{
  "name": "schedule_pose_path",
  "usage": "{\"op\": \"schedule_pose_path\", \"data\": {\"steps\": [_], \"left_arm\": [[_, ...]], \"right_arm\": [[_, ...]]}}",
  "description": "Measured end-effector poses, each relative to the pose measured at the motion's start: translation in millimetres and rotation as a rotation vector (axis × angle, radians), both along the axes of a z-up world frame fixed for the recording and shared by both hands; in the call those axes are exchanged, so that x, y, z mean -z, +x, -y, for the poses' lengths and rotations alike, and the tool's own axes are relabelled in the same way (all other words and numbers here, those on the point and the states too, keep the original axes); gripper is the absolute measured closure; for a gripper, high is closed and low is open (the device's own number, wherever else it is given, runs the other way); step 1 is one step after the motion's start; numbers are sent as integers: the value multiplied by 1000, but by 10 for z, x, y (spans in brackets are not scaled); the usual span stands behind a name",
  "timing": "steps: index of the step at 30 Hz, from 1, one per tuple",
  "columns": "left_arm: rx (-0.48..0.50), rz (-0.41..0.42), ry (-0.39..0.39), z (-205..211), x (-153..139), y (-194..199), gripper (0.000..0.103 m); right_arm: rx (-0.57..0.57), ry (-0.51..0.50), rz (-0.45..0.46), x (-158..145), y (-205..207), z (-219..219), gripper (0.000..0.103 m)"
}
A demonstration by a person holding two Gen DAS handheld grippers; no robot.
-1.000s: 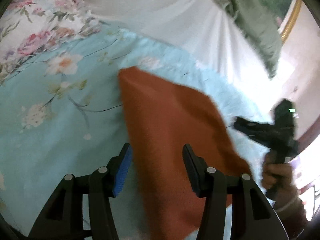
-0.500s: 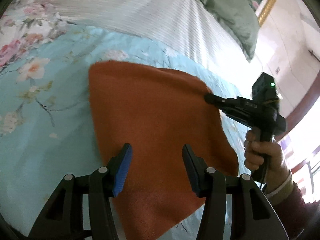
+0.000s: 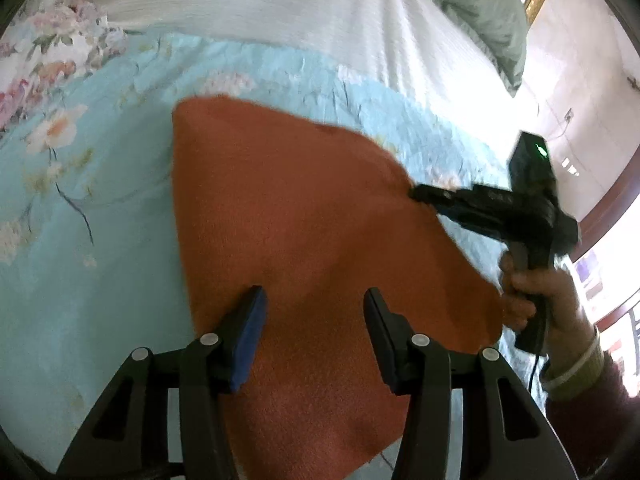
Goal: Fold small clothes
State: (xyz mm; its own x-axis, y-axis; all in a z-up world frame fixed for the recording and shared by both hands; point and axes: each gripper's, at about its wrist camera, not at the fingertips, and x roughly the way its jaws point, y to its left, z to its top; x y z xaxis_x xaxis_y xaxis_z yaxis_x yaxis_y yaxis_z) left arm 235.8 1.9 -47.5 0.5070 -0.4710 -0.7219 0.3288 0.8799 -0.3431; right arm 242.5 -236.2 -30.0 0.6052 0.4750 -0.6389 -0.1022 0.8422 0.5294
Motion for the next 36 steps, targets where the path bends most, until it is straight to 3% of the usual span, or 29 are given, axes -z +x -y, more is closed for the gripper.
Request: {"op": "schedule_pose_path", "data": {"steps": [4,9,13,17,21,25,30,34,36], "left_arm": [[-54,11,-18,-105,-128,312,52],[-127,-49,-36,-206,33,833,57],[-151,-84,53,-178,223,1091,66],[-140,-68,125,-91,202,1122,66],[-123,-53,84,-131,53,869,66],[-74,-11,29,-141,-77,374,65],[-29,16,-16,-126,-61,-358,62],[-12,-5,18,-103,153,-625,63],[-16,-22,17,-132,237,-628,65]], "right_arm": [[-88,16,21,-177,97,-241,78],[-124,-62,-56,45,507,-506,78],[-52,-70,-96,293,674,-369,103],[-50,-45,-91,243,599,-312,103],[-78,-46,-63,32,290,-324,99],[-145,-37,-26,-82,-270,-413,99],[-100,-101,-57,168,-781,-346,99],[-32,27,-66,405,-886,-89,103],[-31,20,-65,394,-889,-106,103]]}}
